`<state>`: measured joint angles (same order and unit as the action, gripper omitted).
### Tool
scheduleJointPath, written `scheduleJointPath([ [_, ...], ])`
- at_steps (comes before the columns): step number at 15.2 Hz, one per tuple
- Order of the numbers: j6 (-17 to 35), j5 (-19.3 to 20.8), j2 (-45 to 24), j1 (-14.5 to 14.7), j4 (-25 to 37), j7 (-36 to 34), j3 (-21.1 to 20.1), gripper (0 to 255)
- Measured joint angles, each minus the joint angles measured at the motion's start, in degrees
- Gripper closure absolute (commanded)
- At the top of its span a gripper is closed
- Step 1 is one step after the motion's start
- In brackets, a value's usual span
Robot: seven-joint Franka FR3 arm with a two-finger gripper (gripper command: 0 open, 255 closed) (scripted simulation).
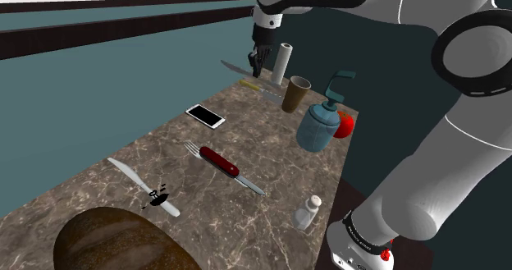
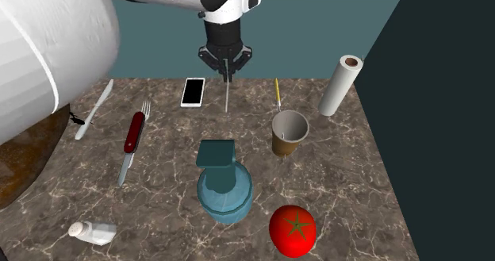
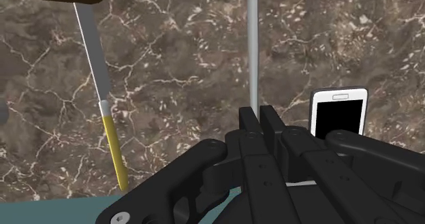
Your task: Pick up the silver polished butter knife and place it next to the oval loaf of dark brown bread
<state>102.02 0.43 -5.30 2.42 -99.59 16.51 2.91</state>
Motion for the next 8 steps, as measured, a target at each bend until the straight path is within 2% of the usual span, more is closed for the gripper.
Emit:
scheduleJointPath([
  [8, 2.4, -0.1, 12.9, 2.9, -15.4, -5.8, -2.9, 255],
])
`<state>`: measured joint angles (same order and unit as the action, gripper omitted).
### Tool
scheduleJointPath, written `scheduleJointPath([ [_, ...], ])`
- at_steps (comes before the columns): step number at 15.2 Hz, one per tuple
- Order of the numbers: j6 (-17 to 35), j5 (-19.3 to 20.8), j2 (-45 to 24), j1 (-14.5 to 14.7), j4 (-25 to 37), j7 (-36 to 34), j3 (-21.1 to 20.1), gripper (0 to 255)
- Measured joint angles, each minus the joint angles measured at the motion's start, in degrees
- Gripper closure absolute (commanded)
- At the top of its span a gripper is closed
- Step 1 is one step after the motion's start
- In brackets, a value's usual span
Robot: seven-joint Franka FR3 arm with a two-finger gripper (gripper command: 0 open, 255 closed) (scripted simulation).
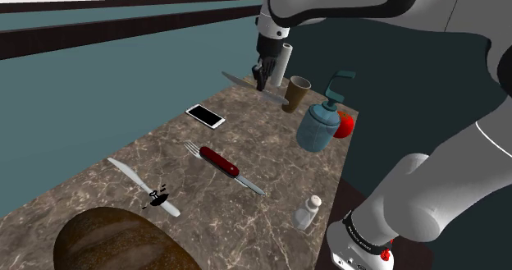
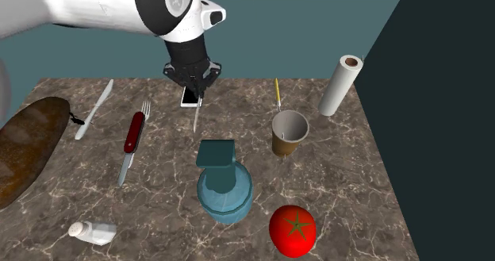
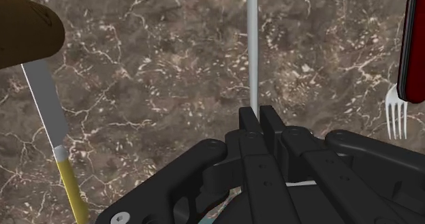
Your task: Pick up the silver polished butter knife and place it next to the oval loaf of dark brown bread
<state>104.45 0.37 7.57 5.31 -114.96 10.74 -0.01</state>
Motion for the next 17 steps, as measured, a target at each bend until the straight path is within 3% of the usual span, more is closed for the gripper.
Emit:
scheduleJointPath([
  [8, -0.1, -2.2, 13.4, 3.7, -13.3, -7.5, -4.9, 255],
  [17, -2.5, -7.4, 25.2, 8.8, -22.2, -16.7, -11.7, 255],
])
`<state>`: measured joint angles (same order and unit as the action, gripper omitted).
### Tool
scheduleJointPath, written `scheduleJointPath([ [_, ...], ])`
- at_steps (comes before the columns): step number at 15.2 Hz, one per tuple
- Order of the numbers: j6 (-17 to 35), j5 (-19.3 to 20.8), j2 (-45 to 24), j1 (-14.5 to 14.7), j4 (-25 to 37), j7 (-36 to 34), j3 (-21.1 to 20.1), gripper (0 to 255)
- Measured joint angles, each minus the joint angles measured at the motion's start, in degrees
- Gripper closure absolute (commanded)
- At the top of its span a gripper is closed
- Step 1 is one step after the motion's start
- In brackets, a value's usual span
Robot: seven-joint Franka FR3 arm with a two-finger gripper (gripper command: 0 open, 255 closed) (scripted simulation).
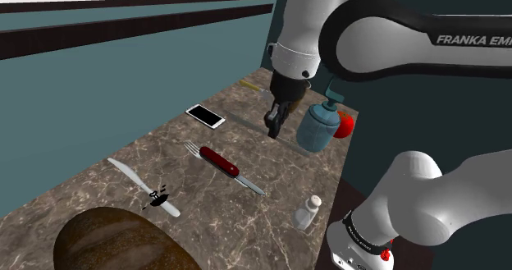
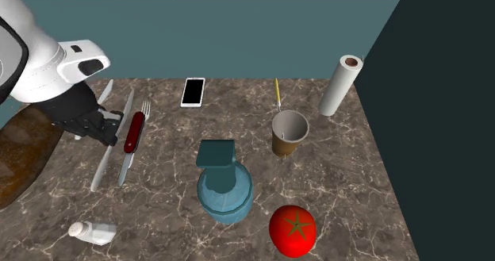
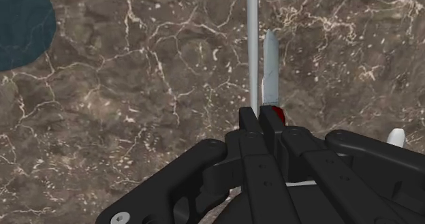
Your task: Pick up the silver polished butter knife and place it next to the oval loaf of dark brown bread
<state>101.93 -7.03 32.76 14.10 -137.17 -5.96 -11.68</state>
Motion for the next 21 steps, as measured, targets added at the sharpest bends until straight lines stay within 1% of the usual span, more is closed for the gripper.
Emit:
scheduleJointPath([
  [2, -1.5, -1.4, 3.0, 1.3, -1.4, -2.0, -1.4, 255],
  [3, -1.4, -2.3, 4.1, 2.1, -2.4, -3.3, -2.5, 255],
  [10, -4.0, -8.5, 10.4, 7.3, -5.0, -12.1, -9.4, 255],
  [13, -5.1, -11.3, 11.8, 9.5, -4.7, -16.2, -12.7, 255],
  [15, -4.8, -13.2, 12.7, 10.8, -5.4, -18.6, -14.8, 255],
  [17, -4.9, -14.9, 12.2, 11.8, -4.2, -21.4, -17.4, 255],
  [18, -5.5, -16.1, 12.9, 12.8, -3.8, -23.3, -18.9, 255],
  [21, -4.2, -17.6, 12.8, 13.5, -4.5, -25.0, -20.9, 255],
])
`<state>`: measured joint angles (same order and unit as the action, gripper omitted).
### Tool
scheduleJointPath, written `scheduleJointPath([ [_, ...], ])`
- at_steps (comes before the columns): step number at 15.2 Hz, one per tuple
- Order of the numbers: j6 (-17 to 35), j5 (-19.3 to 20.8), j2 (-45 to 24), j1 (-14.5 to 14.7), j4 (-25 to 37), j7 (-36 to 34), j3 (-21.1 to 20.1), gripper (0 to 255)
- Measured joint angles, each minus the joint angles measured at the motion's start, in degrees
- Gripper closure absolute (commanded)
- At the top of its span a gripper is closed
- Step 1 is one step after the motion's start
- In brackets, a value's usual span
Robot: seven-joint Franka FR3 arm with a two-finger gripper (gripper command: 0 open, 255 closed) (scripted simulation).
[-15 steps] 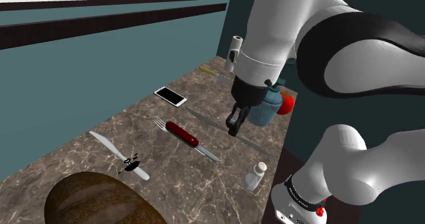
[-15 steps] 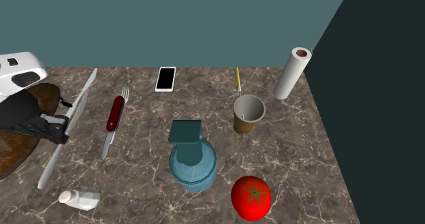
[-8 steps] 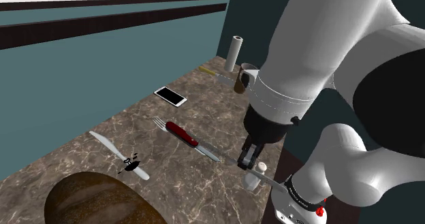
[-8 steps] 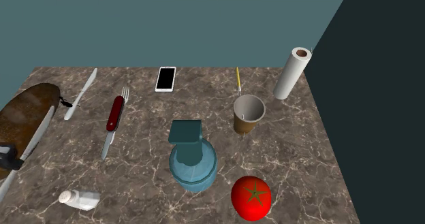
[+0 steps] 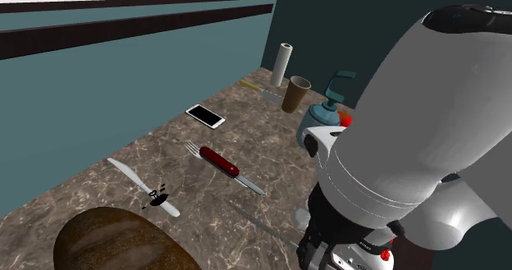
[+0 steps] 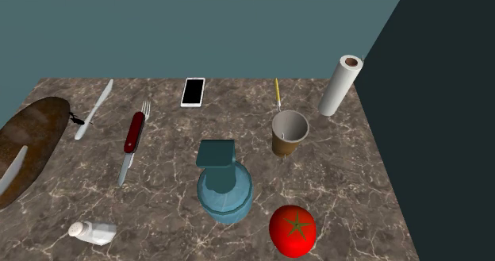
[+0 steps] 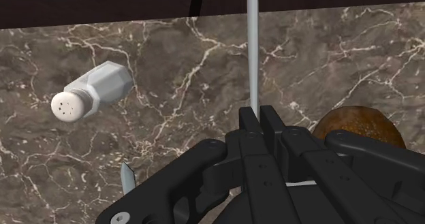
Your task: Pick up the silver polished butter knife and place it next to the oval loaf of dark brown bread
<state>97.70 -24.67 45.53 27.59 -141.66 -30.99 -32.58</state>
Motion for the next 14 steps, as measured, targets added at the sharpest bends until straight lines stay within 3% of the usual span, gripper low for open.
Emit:
scheduleJointPath([
  [14, 10.8, -3.7, -1.9, 0.8, -8.8, 0.7, -4.6, 255],
])
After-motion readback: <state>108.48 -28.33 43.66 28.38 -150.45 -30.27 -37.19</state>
